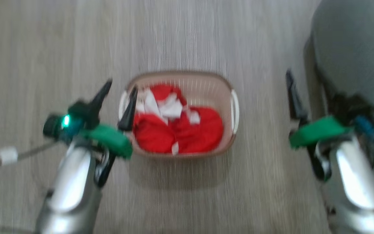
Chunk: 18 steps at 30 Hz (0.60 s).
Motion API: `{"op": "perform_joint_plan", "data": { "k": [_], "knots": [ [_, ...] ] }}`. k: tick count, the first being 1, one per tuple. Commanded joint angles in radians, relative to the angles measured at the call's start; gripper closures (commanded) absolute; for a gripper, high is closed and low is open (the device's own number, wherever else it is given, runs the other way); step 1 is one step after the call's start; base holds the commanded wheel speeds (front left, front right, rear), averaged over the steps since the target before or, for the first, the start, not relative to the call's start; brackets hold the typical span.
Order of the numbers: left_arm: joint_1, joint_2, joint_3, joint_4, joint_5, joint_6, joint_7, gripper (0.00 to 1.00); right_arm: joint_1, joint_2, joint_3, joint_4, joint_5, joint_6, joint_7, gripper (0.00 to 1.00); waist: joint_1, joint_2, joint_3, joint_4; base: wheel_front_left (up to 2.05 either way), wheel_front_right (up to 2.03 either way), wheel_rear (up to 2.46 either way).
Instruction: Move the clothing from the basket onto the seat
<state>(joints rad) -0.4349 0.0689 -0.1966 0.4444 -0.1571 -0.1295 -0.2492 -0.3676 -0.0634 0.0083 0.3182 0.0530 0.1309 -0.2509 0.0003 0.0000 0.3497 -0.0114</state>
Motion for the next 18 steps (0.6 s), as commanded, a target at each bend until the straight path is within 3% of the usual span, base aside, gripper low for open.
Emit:
{"op": "perform_joint_plan", "data": {
  "k": [1, 8, 18],
  "knots": [
    [-0.052, 0.029, 0.016, -0.009, 0.01, -0.001, -0.013, 0.0, -0.034, 0.011, 0.016, -0.042, -0.009, 0.0, -0.011, 0.0, -0.0003, 0.0, 0.181, 0.001, 0.0, 0.0, 0.0],
    [-0.312, 0.032, -0.091, 0.231, 0.057, -0.001, 0.005, 0.0, -0.141, 0.013, 0.005, -0.107, 0.009, 0.0, -0.011, 0.0, -0.0003, 0.0, 0.354, -0.02, 0.0, 0.0, 0.0],
    [-0.592, 0.007, -0.167, 0.516, 0.134, 0.05, 0.089, 0.0, -0.175, 0.013, -0.001, -0.17, 0.059, 0.0, -0.011, 0.0, -0.0003, 0.0, 0.477, -0.06, 0.0, 0.0, 0.0]
  ]
}}
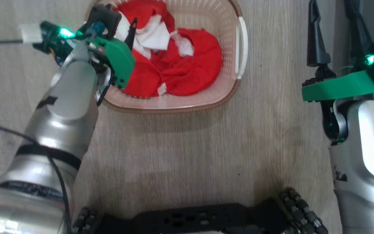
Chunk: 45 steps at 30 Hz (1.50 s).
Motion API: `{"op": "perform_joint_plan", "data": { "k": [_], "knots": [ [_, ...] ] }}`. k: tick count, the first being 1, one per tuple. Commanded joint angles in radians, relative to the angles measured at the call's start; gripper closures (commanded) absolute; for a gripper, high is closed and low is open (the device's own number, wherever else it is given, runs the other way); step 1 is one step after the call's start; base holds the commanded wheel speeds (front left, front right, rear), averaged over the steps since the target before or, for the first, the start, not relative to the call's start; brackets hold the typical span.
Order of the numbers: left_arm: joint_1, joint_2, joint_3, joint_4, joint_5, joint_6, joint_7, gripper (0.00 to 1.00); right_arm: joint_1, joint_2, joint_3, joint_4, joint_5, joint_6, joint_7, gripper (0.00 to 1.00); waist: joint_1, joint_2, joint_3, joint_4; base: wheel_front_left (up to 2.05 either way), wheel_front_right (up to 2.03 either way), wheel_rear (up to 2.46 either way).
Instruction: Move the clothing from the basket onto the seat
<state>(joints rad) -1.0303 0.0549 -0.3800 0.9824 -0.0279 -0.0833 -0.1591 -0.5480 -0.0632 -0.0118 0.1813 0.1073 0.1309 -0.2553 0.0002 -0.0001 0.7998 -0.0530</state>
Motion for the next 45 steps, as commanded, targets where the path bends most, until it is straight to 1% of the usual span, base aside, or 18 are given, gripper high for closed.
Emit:
{"op": "perform_joint_plan", "data": {
  "k": [1, 5, 9, 14, 20, 25, 34, 35, 36, 37, 38, 40, 41, 42, 45],
  "knots": [
    [-0.018, 0.02, 0.01, 0.003, 0.012, 0.008, 0.01, 0.0, 0.004, 0.013, 0.02, -0.039, 0.01, 0.0, -0.006, 0.0, -0.0002, 0.0001, 0.038, -0.022, 0.0, 0.0, 0.0],
    [-0.096, 0.021, -0.007, 0.087, 0.029, 0.026, 0.044, 0.0, -0.003, 0.013, 0.03, -0.061, 0.029, 0.0, -0.006, 0.0, -0.0002, 0.0001, 0.084, -0.036, 0.0, 0.0, 0.0],
    [-0.16, 0.035, -0.019, 0.16, 0.042, 0.04, 0.072, 0.0, -0.015, 0.013, 0.045, -0.078, 0.051, 0.0, -0.006, 0.0, -0.0002, 0.0001, 0.128, -0.05, 0.0, 0.0, 0.0],
    [-0.224, 0.051, -0.031, 0.231, 0.047, 0.044, 0.109, 0.0, -0.023, 0.013, 0.056, -0.1, 0.083, 0.0, -0.006, 0.0, -0.0002, 0.0001, 0.174, -0.064, 0.0, 0.0, 0.0],
    [-0.278, 0.081, -0.043, 0.269, 0.052, 0.051, 0.145, 0.0, -0.029, 0.013, 0.068, -0.115, 0.115, 0.0, -0.006, 0.0, -0.0002, 0.0001, 0.219, -0.081, 0.0, 0.0, 0.0],
    [-0.297, 0.088, -0.049, 0.282, 0.049, 0.051, 0.162, 0.0, -0.027, 0.013, 0.067, -0.119, 0.132, 0.0, -0.006, 0.0, -0.0002, 0.0001, 0.238, -0.09, 0.0, 0.0, 0.0],
    [-0.284, 0.095, -0.073, 0.298, 0.043, 0.03, 0.207, 0.0, -0.025, 0.013, 0.076, -0.117, 0.171, 0.0, -0.006, 0.0, -0.0002, 0.0001, 0.249, -0.108, 0.0, 0.0, 0.0],
    [-0.279, 0.095, -0.073, 0.299, 0.039, 0.024, 0.211, 0.06, -0.024, 0.013, 0.078, -0.118, 0.178, 0.0, -0.006, 0.0, -0.0002, 0.0001, 0.249, -0.111, 0.0, 0.0, 0.0],
    [-0.273, 0.092, -0.074, 0.3, 0.035, 0.018, 0.215, 0.31, -0.024, 0.013, 0.08, -0.119, 0.183, 0.0, -0.006, 0.0, -0.0002, 0.0001, 0.249, -0.112, 0.0, 0.0, 0.0],
    [-0.268, 0.089, -0.075, 0.301, 0.032, 0.012, 0.219, 0.52, -0.023, 0.013, 0.081, -0.119, 0.185, 0.0, -0.006, 0.0, -0.0002, 0.0001, 0.25, -0.114, 0.0, 0.0, 0.0],
    [-0.265, 0.085, -0.076, 0.302, 0.027, 0.007, 0.222, 0.61, -0.023, 0.013, 0.082, -0.12, 0.186, 0.0, -0.006, 0.0, -0.0002, 0.0001, 0.251, -0.114, 0.0, 0.0, 0.0],
    [-0.263, 0.075, -0.08, 0.302, 0.021, -0.003, 0.221, 0.75, -0.024, 0.013, 0.08, -0.119, 0.185, 0.0, -0.006, 0.0, -0.0002, 0.0001, 0.252, -0.113, 0.0, 0.0, 0.0],
    [-0.262, 0.069, -0.081, 0.303, 0.017, -0.007, 0.219, 0.93, -0.024, 0.013, 0.077, -0.119, 0.184, 0.0, -0.006, 0.0, -0.0002, 0.0001, 0.251, -0.111, 0.0, 0.0, 0.0],
    [-0.261, 0.064, -0.083, 0.303, 0.014, -0.01, 0.215, 1.0, -0.024, 0.013, 0.075, -0.118, 0.184, 0.0, -0.006, 0.0, -0.0002, 0.0001, 0.25, -0.109, 0.0, 0.0, 0.0],
    [-0.26, 0.052, -0.09, 0.303, 0.006, -0.019, 0.203, 1.0, -0.026, 0.013, 0.07, -0.111, 0.184, 0.0, -0.006, 0.0, -0.0002, 0.0001, 0.241, -0.102, 0.0, 0.0, 0.0]
  ]
}}
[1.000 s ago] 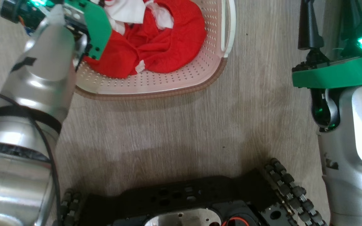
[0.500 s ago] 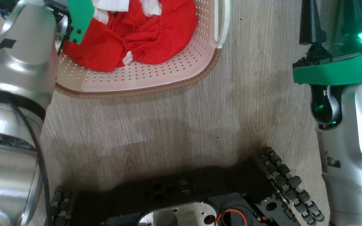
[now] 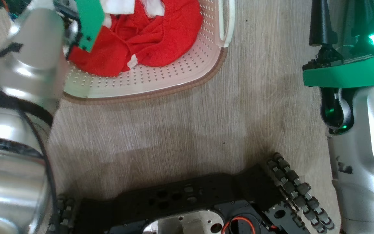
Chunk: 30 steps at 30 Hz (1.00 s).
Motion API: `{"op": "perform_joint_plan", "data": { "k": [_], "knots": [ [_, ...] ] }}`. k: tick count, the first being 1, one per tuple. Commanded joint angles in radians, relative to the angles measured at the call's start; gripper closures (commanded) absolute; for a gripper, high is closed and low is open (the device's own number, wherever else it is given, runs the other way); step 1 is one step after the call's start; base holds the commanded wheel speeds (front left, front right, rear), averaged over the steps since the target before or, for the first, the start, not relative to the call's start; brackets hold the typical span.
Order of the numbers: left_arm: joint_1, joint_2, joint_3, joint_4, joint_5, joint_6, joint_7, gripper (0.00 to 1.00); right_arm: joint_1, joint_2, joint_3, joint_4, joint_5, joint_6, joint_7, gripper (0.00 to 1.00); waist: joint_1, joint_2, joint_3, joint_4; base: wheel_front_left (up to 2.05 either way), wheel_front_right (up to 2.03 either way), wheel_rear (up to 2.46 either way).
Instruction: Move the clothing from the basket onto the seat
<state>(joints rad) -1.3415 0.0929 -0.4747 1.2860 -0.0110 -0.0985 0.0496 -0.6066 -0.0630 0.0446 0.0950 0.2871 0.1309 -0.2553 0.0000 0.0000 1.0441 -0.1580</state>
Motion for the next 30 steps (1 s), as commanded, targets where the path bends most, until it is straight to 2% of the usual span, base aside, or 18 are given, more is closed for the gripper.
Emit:
{"op": "perform_joint_plan", "data": {
  "k": [1, 6, 13, 18, 23, 30],
  "knots": [
    [0.052, 0.01, 0.004, 0.0, -0.015, -0.007, -0.013, 1.0, 0.033, 0.013, 0.012, -0.021, 0.004, 0.0, -0.006, 0.0, 0.0, 0.0, -0.009, 0.006, 0.0, 0.0, 0.0],
    [0.061, -0.011, 0.006, -0.007, -0.046, -0.018, -0.069, 1.0, 0.039, 0.013, 0.001, -0.005, -0.006, 0.0, -0.006, 0.0, 0.0, 0.0, -0.053, 0.034, 0.0, 0.0, 0.0],
    [0.081, -0.014, 0.04, -0.022, -0.104, -0.02, -0.201, 1.0, 0.072, 0.013, -0.007, 0.026, -0.024, 0.0, -0.006, 0.0, 0.0, 0.0, -0.165, 0.078, 0.0, 0.0, 0.0],
    [0.134, -0.016, 0.076, -0.031, -0.159, -0.023, -0.277, 1.0, 0.126, 0.013, -0.01, 0.058, -0.026, 0.0, -0.006, 0.0, 0.0, 0.0, -0.294, 0.103, 0.0, 0.0, 0.0],
    [0.227, -0.012, 0.109, -0.073, -0.216, -0.028, -0.307, 1.0, 0.187, 0.013, -0.042, 0.096, -0.057, 0.0, -0.006, 0.0, 0.0, 0.0, -0.45, 0.131, 0.0, 0.0, 0.0],
    [0.4, 0.006, 0.16, -0.248, -0.3, -0.032, -0.311, 1.0, 0.269, 0.013, -0.069, 0.14, -0.105, 0.0, -0.006, 0.0, 0.0, 0.0, -0.648, 0.174, 0.0, 0.0, 0.0]
  ]
}}
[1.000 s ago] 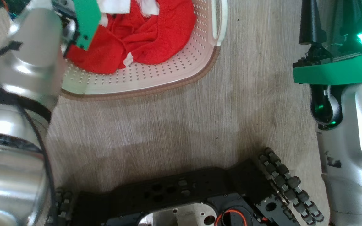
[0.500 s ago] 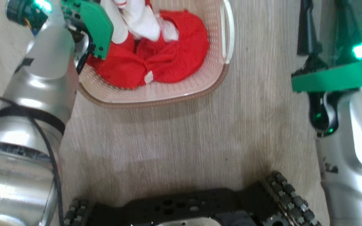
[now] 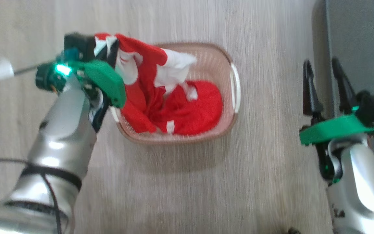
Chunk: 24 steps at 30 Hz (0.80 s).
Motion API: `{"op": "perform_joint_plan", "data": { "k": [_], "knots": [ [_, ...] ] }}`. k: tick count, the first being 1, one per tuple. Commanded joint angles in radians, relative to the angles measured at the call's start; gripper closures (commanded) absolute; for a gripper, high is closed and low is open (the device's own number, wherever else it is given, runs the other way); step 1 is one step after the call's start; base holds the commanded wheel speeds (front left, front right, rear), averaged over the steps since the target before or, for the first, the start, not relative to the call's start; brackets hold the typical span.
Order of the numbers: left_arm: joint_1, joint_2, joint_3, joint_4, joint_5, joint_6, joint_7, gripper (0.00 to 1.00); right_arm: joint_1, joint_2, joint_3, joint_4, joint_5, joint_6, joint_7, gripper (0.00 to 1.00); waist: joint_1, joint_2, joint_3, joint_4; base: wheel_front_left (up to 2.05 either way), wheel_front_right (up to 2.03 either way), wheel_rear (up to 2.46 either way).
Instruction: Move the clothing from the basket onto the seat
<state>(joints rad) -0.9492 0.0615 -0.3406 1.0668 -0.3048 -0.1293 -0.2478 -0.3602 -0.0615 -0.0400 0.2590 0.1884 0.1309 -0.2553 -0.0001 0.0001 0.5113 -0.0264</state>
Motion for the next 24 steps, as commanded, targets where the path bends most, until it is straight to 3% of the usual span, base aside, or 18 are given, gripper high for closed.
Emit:
{"op": "perform_joint_plan", "data": {
  "k": [1, 13, 24],
  "knots": [
    [0.034, 0.043, 0.028, -0.059, -0.013, -0.001, -0.014, 1.0, 0.034, 0.011, 0.013, -0.019, -0.012, 0.0, -0.006, 0.0, 0.0001, -0.0001, -0.139, 0.048, 0.0, 0.0, 0.0],
    [0.352, 0.116, 0.093, -0.334, -0.077, 0.022, -0.014, 1.0, 0.167, 0.007, 0.01, 0.027, -0.026, 0.0, -0.006, 0.0, 0.0001, -0.0001, -0.391, 0.087, 0.0, 0.0, 0.0],
    [0.513, 0.148, 0.112, -0.482, -0.097, 0.082, 0.015, 1.0, 0.226, -0.05, 0.06, 0.076, -0.046, 0.0, -0.006, 0.0, 0.0001, -0.0001, -0.455, 0.124, 0.0, 0.0, 0.0]
  ]
}}
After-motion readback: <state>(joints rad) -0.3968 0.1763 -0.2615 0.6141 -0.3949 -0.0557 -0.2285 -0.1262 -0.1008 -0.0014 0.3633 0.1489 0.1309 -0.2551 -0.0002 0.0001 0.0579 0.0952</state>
